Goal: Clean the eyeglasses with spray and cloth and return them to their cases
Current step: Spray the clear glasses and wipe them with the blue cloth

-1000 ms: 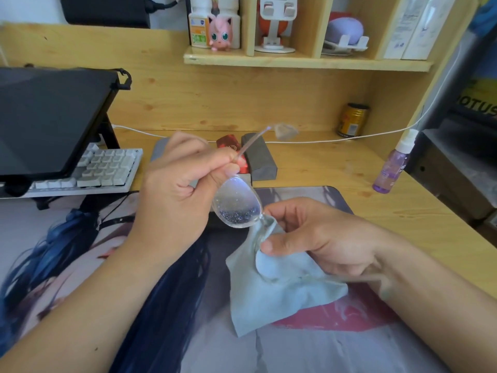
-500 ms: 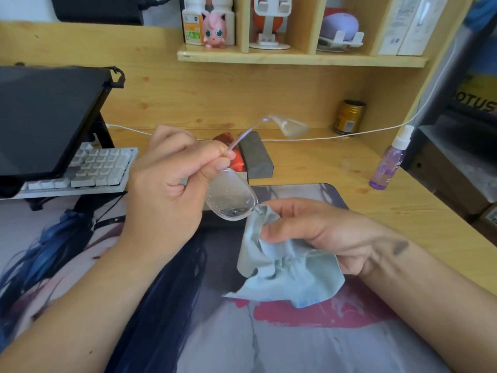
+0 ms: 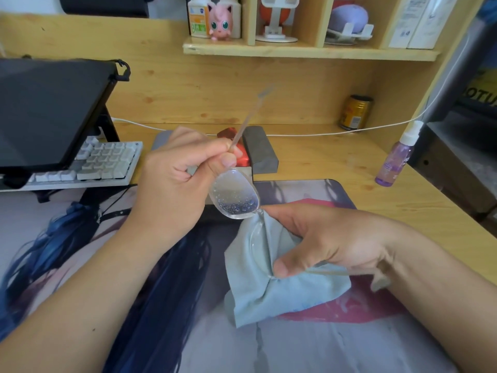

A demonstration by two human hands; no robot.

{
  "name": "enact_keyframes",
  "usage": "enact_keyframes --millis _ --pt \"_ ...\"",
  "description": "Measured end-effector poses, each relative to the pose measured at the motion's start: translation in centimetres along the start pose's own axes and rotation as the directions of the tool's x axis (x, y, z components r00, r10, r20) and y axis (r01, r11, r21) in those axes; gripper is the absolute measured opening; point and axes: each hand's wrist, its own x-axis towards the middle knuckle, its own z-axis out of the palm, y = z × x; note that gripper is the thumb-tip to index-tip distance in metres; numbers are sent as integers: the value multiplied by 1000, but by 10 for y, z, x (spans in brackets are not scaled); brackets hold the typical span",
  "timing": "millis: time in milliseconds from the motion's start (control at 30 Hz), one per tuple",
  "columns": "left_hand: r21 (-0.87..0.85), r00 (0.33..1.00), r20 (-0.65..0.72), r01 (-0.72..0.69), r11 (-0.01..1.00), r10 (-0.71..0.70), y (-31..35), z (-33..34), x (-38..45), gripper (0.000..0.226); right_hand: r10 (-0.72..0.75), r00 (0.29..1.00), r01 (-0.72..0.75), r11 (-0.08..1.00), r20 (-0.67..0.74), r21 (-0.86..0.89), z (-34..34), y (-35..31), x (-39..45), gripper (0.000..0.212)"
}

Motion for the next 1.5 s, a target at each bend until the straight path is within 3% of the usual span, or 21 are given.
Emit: enact_keyframes --millis 100,200,333,400,533,633,867,967,1067,1167,1233,1300,1400,1500 --pt "-12 1000 2 -3 1000 3 1 -2 1 10 -9 998 5 997 58 72 -2 -2 0 58" --pt "-8 1000 16 -18 1000 18 2 1 1 11 2 998 -6 998 67 65 2 1 3 48" --pt "-37 1000 -22 18 999 -19 -1 2 0 17 -35 993 38 999 -110 24 5 6 9 21" --pt "-52 997 -38 58 997 -60 -4 4 -2 20 -57 984 60 998 -171 10 5 8 13 41" --pt "-90 990 -53 125 988 -130 -7 7 -3 20 -101 964 126 988 -245 86 6 11 16 28" --pt "-119 984 -88 145 982 -156 -8 2 -3 15 -131 947 185 969 -295 165 4 9 15 30" --pt "80 989 -149 16 997 -4 -8 1 -2 11 -168 776 299 947 -608 120 2 5 15 27" --pt "133 976 -211 -24 991 52 -6 -3 -2 10 -146 643 274 961 -752 48 -9 8 21 36" --pt "153 962 -263 -32 988 72 -5 -9 -2 10 -33 486 330 932 -873 148 -30 4 17 28" --pt "141 966 -244 -55 989 89 -3 -7 -2 10 66 455 369 894 -888 256 -51 5 10 40" --pt "124 970 -215 -83 989 109 0 -2 -3 9 89 499 411 852 -862 326 -55 4 11 51" --pt "102 972 -190 -122 987 139 4 3 -5 10 53 642 474 756 -765 451 -51 1 12 57" --pt "51 975 -151 -158 986 164 10 10 -7 16 -138 824 499 638 -550 587 -39 -4 10 65" --pt "23 978 -121 -171 985 172 13 14 -8 12 -246 889 450 632 -387 631 -26 -9 6 71"
